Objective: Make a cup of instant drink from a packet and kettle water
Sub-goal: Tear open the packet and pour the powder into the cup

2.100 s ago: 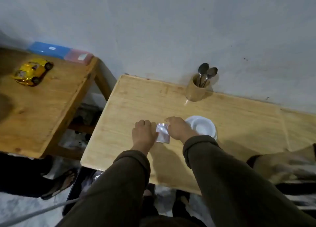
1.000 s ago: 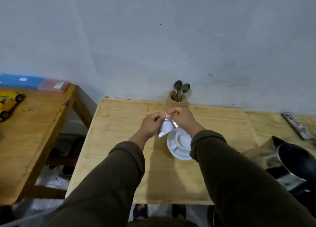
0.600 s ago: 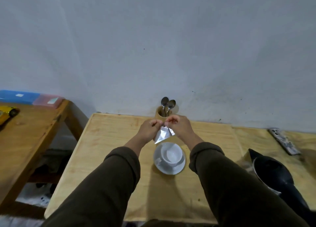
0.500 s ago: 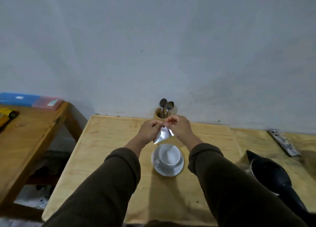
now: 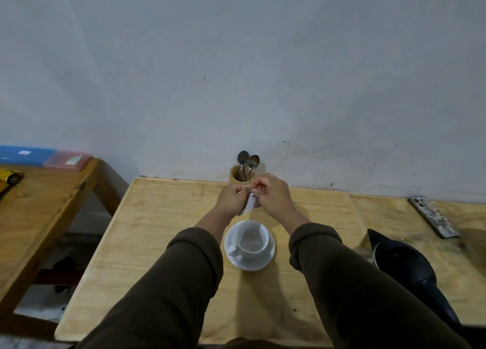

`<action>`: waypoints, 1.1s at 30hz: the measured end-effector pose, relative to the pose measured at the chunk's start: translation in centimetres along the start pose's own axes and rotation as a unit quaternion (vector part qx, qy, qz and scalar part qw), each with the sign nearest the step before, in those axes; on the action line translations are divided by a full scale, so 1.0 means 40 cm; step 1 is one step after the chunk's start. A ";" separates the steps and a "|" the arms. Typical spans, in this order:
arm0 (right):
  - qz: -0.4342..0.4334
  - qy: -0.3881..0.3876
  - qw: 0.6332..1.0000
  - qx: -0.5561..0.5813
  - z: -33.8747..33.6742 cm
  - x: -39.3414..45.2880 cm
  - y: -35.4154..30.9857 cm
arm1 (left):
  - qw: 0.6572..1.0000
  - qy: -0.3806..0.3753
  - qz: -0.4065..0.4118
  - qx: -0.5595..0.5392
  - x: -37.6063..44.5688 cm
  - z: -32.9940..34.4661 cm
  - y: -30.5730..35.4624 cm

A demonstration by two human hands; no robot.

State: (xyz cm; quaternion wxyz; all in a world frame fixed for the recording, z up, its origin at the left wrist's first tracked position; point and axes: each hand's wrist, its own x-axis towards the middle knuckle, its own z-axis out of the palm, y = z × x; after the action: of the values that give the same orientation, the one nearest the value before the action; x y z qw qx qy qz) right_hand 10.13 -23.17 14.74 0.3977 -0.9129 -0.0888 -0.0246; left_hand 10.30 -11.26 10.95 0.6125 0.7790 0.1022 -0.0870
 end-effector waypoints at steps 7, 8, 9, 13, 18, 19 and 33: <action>0.004 -0.031 0.999 0.035 0.005 -0.021 0.009 | 0.999 0.034 -0.019 -0.018 0.004 -0.004 -0.021; 0.005 -0.033 0.999 0.037 0.003 -0.024 0.011 | 0.999 0.035 -0.021 -0.018 0.003 -0.001 -0.022; 0.007 -0.034 0.999 0.037 0.002 -0.026 0.013 | 0.999 0.035 -0.023 -0.021 0.001 0.003 -0.023; 0.019 -0.042 0.998 0.030 0.000 -0.037 0.023 | 0.998 0.022 -0.028 -0.052 -0.004 0.016 -0.031; 0.002 -0.079 0.997 0.020 -0.001 -0.056 0.019 | 0.995 0.041 -0.054 -0.072 -0.003 0.020 -0.045; -0.005 -0.087 0.996 0.018 0.000 -0.061 0.015 | 0.994 0.045 -0.062 -0.072 -0.003 0.018 -0.048; 0.048 -0.111 0.993 -0.014 0.012 -0.114 0.051 | 0.983 0.019 -0.178 -0.031 0.014 0.013 -0.117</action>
State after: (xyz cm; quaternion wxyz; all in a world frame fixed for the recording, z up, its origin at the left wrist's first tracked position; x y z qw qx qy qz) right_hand 5.99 -24.85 12.42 0.3737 -0.9185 -0.0881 0.0949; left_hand 9.60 -10.64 6.28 0.6087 0.7307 0.2537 -0.1769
